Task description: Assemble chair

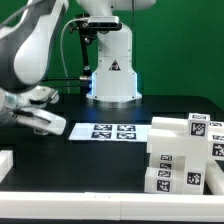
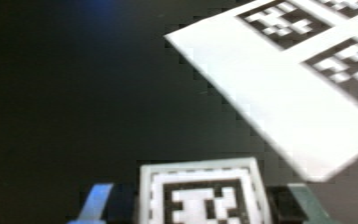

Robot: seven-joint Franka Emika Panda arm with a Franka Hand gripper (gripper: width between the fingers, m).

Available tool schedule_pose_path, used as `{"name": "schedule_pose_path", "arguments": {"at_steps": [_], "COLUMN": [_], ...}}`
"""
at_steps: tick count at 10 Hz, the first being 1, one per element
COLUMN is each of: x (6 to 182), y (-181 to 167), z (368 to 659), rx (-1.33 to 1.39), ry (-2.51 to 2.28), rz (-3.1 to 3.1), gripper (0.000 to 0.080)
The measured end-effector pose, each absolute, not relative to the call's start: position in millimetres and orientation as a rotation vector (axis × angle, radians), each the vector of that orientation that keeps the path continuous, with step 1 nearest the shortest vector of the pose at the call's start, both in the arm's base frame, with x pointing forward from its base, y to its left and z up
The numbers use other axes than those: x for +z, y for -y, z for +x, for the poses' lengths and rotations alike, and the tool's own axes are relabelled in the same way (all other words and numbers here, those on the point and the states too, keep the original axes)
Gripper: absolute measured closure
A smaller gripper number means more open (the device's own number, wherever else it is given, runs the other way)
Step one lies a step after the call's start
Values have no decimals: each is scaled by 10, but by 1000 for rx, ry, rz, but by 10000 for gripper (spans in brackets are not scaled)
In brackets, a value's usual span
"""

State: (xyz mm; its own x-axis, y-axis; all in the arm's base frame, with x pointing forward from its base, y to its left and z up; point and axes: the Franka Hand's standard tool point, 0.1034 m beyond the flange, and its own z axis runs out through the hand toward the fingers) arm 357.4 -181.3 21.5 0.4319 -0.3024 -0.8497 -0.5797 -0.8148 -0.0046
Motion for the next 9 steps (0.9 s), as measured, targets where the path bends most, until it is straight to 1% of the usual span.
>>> {"name": "schedule_pose_path", "arguments": {"at_steps": [2,3,4,5,6,7,8,9], "x": [594,848,951,902,888,910,991,1179], "y": [1640,1524,1497,1507,1520,1504,1414,1165], "z": [3925,4115,4114,4069,4101,4139,4330,4507], "rx": [1194,1038,884,802,729,667,504,334], "ry": [-689,-617,-564,-588,-590,-584,-563,-495], "rz": [-2486,-2590,-2683,-2719,-2758,-2787,-2863,-2914], "gripper": [521,521,521,521,520,520,520,518]}}
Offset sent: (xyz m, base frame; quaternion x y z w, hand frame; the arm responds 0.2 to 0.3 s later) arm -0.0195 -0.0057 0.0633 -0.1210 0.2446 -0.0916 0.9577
